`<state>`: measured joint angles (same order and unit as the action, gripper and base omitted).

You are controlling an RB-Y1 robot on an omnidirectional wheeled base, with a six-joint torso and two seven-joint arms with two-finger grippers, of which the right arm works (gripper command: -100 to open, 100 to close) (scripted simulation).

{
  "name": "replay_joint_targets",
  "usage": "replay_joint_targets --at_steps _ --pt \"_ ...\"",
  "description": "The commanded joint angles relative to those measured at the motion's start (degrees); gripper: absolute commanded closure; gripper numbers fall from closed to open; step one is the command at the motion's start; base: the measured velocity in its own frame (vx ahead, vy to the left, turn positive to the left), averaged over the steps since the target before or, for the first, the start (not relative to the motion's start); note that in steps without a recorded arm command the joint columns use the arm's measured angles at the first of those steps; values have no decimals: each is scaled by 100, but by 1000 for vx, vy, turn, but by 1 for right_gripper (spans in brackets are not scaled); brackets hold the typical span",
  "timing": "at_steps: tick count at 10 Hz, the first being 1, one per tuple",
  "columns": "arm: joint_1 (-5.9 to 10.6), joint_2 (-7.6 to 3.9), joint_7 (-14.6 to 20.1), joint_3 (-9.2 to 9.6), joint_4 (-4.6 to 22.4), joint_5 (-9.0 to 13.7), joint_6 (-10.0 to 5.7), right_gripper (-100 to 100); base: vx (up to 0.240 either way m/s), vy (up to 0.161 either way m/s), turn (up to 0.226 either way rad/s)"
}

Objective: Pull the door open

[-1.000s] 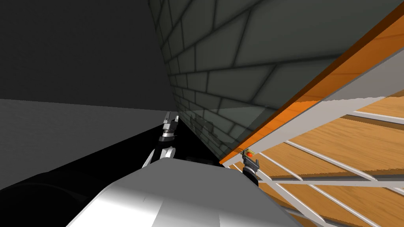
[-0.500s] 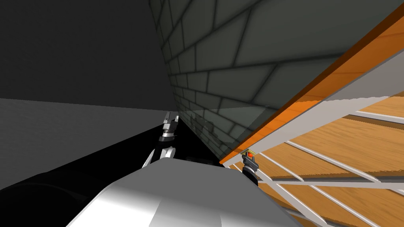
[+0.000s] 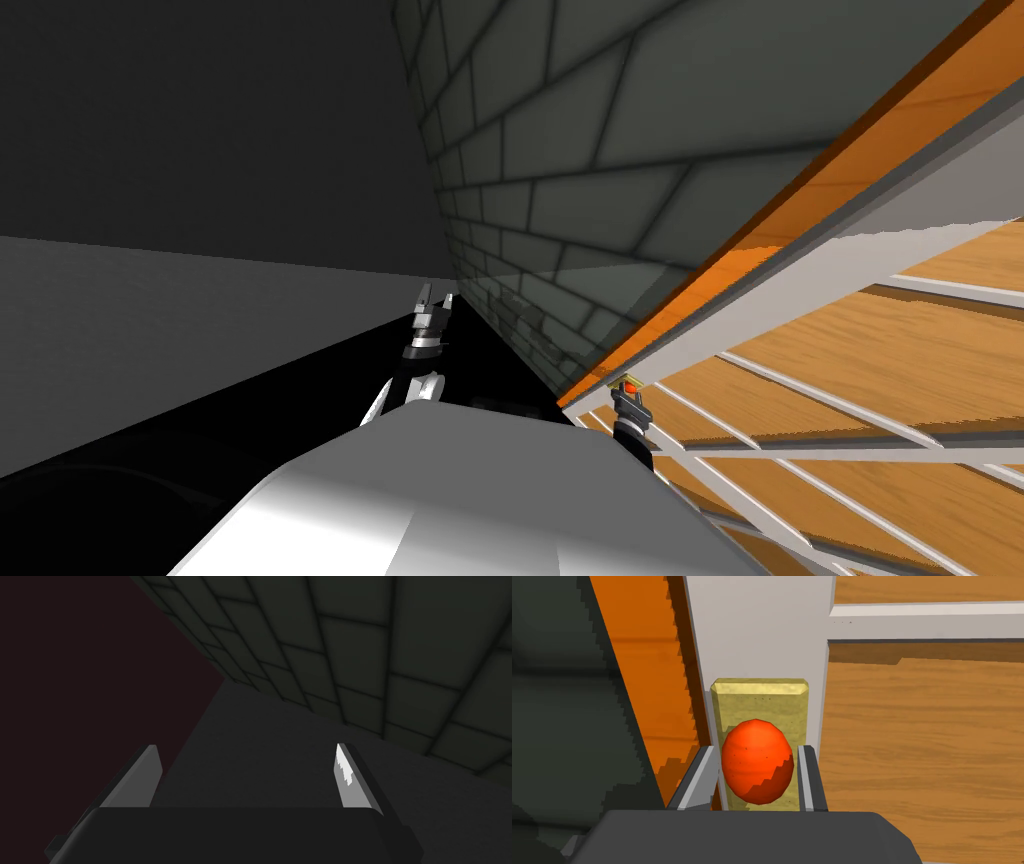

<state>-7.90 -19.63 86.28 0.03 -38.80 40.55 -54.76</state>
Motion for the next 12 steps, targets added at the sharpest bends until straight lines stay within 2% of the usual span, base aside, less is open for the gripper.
replay_joint_targets --at_steps 1,6,7,8,12 --pt "-77 -44 80 103 -73 -57 43 100 -186 52 54" --pt "-159 -206 328 420 -246 -253 79 100 -214 41 56" --pt "-140 -193 285 377 -238 -229 83 100 -93 23 14" --pt "-203 -231 371 516 -287 -310 53 100 -162 2 69" --pt "-327 -345 562 796 -402 -478 -55 100 -223 2 59"
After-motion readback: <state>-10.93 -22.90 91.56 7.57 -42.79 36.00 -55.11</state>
